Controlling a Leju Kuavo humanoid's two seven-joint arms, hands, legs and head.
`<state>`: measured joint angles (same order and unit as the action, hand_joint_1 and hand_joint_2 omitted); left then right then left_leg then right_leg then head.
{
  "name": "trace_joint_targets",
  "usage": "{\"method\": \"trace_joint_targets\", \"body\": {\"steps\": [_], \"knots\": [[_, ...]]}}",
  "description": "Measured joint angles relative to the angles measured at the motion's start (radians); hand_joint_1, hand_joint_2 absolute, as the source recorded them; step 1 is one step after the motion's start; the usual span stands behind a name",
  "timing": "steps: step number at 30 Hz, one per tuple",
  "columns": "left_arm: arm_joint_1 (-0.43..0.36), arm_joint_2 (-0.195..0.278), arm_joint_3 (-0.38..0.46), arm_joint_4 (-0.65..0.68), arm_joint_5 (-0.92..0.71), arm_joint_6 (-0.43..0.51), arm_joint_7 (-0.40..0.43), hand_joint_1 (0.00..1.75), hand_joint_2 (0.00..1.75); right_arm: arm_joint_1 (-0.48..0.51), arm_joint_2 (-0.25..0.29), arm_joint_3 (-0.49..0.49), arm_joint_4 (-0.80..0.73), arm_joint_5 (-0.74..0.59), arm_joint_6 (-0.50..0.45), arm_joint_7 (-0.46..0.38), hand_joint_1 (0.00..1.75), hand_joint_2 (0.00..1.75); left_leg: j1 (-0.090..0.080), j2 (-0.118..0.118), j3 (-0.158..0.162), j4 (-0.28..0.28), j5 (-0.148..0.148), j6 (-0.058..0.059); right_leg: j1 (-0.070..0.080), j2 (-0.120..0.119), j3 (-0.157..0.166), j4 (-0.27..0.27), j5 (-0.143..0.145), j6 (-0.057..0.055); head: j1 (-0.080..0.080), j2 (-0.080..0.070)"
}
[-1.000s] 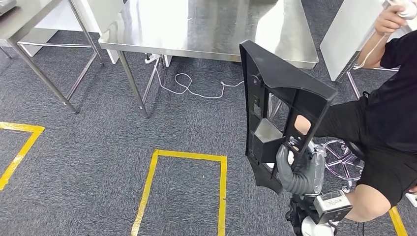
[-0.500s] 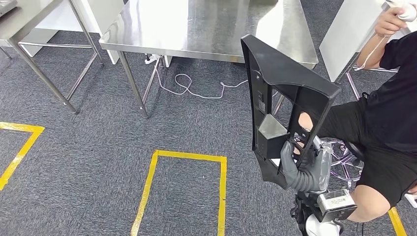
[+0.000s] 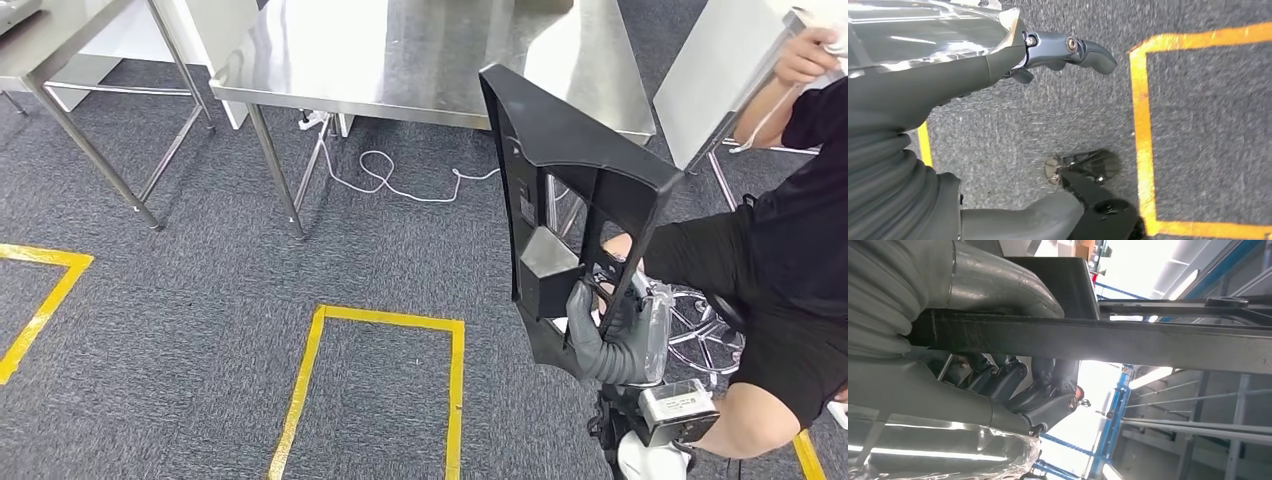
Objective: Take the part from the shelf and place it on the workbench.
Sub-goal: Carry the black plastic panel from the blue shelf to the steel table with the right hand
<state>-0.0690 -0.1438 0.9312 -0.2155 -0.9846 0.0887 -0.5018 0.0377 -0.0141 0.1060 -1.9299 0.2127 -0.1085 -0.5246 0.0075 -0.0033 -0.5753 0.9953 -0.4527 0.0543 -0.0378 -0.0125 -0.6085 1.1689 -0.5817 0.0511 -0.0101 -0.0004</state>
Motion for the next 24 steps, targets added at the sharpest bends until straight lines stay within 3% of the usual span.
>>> {"method": "trace_joint_targets", "body": {"steps": [2, 3, 5, 6, 8, 10, 12, 14, 16, 17, 18, 19, 21, 22, 24], "knots": [[-0.002, -0.001, 0.0, 0.0, 0.0, 0.002, 0.0, 0.0, 1.75, -0.001, -0.001, 0.0, 0.005, 0.001, 0.0, 0.001, 1.75, 1.75, -0.002, -0.006, 0.003, 0.0, -0.003, 0.001, 0.004, 0.005, -0.065, 0.1, -0.022, 0.0, 0.001, 0.0], [-0.002, -0.001, 0.0, 0.0, 0.0, 0.003, 0.001, 0.0, 1.75, -0.001, -0.002, 0.0, 0.008, 0.001, 0.0, 0.001, 1.75, 1.75, -0.003, -0.011, 0.005, 0.001, -0.006, -0.001, 0.006, 0.006, -0.073, 0.097, -0.009, 0.006, 0.002, 0.0], [-0.001, -0.003, 0.0, 0.0, 0.0, 0.005, 0.001, 0.0, 1.75, -0.004, -0.003, 0.0, 0.012, 0.002, 0.001, 0.002, 1.75, 1.75, -0.003, -0.019, 0.014, 0.004, -0.013, -0.008, 0.005, 0.007, -0.03, -0.018, 0.057, 0.022, 0.002, 0.0], [-0.001, -0.004, 0.0, 0.0, 0.001, 0.005, 0.001, 0.0, 1.75, -0.006, -0.004, 0.0, 0.014, 0.002, 0.001, 0.002, 1.75, 1.75, -0.005, -0.022, 0.017, 0.007, -0.018, -0.013, 0.007, 0.008, -0.004, -0.081, 0.085, 0.023, 0.002, 0.0], [-0.002, -0.005, 0.001, 0.0, 0.003, 0.005, 0.001, 0.0, 1.75, -0.011, -0.004, 0.0, 0.016, 0.003, 0.002, 0.002, 1.75, 1.75, -0.007, -0.026, 0.02, 0.011, -0.027, -0.025, 0.011, 0.01, 0.029, -0.151, 0.11, 0.007, 0.001, 0.0], [-0.001, -0.005, 0.001, 0.0, 0.006, 0.005, 0.001, 0.0, 1.75, -0.015, -0.004, 0.001, 0.018, 0.003, 0.003, 0.003, 1.75, 1.75, -0.006, -0.027, 0.02, 0.011, -0.031, -0.036, 0.017, 0.012, 0.035, -0.155, 0.108, -0.018, -0.001, 0.0], [0.0, -0.006, 0.001, 0.0, 0.007, 0.005, 0.0, 0.0, 1.75, -0.018, -0.004, 0.001, 0.018, 0.004, 0.003, 0.003, 1.75, 1.75, 0.0, -0.022, 0.015, 0.026, -0.043, -0.047, 0.014, 0.012, 0.039, -0.157, 0.108, -0.035, -0.002, 0.0], [-0.001, -0.007, 0.001, 0.0, 0.007, 0.004, -0.001, 0.0, 1.75, -0.02, -0.003, 0.001, 0.018, 0.004, 0.003, 0.003, 1.75, 1.75, 0.003, -0.014, -0.027, 0.115, -0.087, -0.059, 0.01, 0.01, 0.046, -0.159, 0.105, -0.049, -0.005, 0.0], [0.0, -0.008, 0.001, 0.0, 0.007, 0.004, -0.001, 0.0, 1.75, -0.02, -0.003, 0.001, 0.019, 0.004, 0.003, 0.003, 1.75, 1.75, 0.005, -0.008, -0.107, 0.256, -0.139, -0.066, 0.013, 0.008, 0.051, -0.159, 0.099, -0.059, -0.007, 0.0], [0.0, -0.008, 0.001, 0.0, 0.008, 0.004, -0.001, 0.0, 1.75, -0.02, -0.003, 0.001, 0.02, 0.004, 0.003, 0.003, 1.75, 1.75, 0.005, -0.006, -0.14, 0.303, -0.147, -0.067, 0.015, 0.008, 0.053, -0.159, 0.097, -0.062, -0.007, 0.0], [0.001, -0.008, 0.001, 0.0, 0.008, 0.004, -0.001, 0.0, 1.75, -0.02, -0.003, 0.001, 0.021, 0.004, 0.003, 0.003, 1.75, 1.75, 0.005, -0.005, -0.156, 0.315, -0.135, -0.066, 0.016, 0.008, 0.057, -0.159, 0.094, -0.063, -0.007, 0.0], [0.001, -0.008, 0.001, 0.0, 0.008, 0.004, -0.001, 0.0, 1.75, -0.02, -0.003, 0.001, 0.022, 0.004, 0.003, 0.003, 1.75, 1.75, 0.005, -0.005, -0.151, 0.283, -0.102, -0.062, 0.018, 0.009, 0.062, -0.159, 0.09, -0.064, -0.007, 0.0], [0.0, -0.007, 0.002, -0.001, 0.008, 0.004, -0.001, 0.0, 1.75, -0.022, -0.003, 0.001, 0.023, 0.004, 0.003, 0.003, 1.75, 1.75, 0.0, -0.003, -0.096, 0.145, -0.019, -0.046, 0.02, 0.01, 0.074, -0.16, 0.081, -0.062, -0.007, 0.0], [0.0, -0.007, 0.002, -0.001, 0.007, 0.004, -0.002, 0.0, 1.75, -0.023, -0.003, 0.001, 0.023, 0.005, 0.003, 0.004, 1.75, 1.75, -0.003, -0.001, -0.069, 0.083, 0.007, -0.037, 0.024, 0.01, 0.078, -0.16, 0.076, -0.059, -0.006, 0.0], [-0.001, -0.007, 0.002, -0.002, 0.007, 0.004, -0.003, 0.0, 1.75, -0.025, -0.003, 0.001, 0.024, 0.007, 0.002, 0.008, 1.75, 1.75, -0.012, 0.003, -0.046, 0.031, 0.017, -0.024, 0.027, 0.01, 0.079, -0.161, 0.07, -0.051, -0.005, 0.0]]}}
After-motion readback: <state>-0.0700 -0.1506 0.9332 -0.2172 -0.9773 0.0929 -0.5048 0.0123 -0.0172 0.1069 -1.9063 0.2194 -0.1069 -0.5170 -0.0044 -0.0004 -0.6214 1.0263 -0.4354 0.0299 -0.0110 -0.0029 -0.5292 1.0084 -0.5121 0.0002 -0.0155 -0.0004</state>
